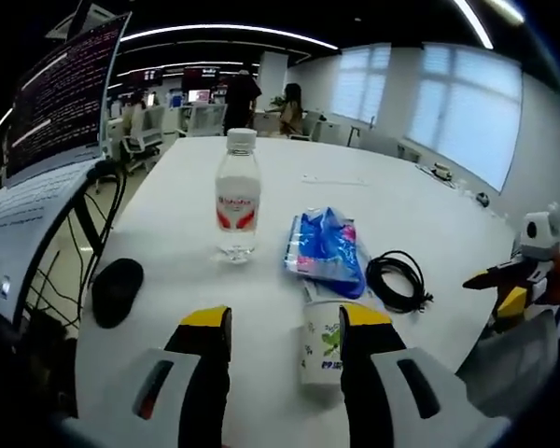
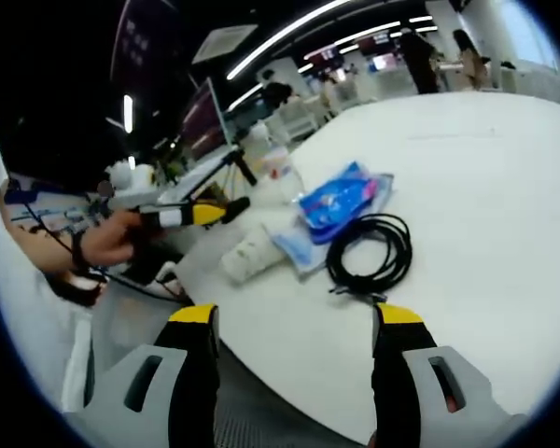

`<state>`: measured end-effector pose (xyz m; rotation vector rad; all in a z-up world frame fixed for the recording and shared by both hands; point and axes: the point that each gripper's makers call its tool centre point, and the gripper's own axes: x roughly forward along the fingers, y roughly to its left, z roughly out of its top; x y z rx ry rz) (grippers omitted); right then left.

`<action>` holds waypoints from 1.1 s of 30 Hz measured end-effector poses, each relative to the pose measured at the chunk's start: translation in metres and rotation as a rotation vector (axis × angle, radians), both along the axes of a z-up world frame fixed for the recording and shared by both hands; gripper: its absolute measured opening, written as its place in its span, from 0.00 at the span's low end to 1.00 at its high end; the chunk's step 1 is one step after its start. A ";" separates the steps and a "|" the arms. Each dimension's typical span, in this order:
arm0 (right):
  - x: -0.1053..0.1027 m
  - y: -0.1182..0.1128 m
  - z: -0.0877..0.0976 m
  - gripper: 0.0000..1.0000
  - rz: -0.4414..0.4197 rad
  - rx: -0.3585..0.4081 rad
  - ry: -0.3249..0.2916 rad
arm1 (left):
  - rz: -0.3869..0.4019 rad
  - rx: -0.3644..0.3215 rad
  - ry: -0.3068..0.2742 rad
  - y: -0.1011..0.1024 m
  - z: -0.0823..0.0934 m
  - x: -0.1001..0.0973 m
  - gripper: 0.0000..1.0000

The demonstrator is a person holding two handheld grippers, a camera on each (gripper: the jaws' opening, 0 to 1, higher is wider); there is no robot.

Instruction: Arrange the tabletop items into an orderly group along one side of the table until the central work area is clear of visible clutter.

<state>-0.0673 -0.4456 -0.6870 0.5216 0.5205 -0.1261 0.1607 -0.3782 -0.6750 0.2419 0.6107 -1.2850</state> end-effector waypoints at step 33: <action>0.056 -0.062 0.000 0.62 0.023 -0.040 -0.005 | 0.002 -0.009 0.027 0.010 0.004 -0.013 0.46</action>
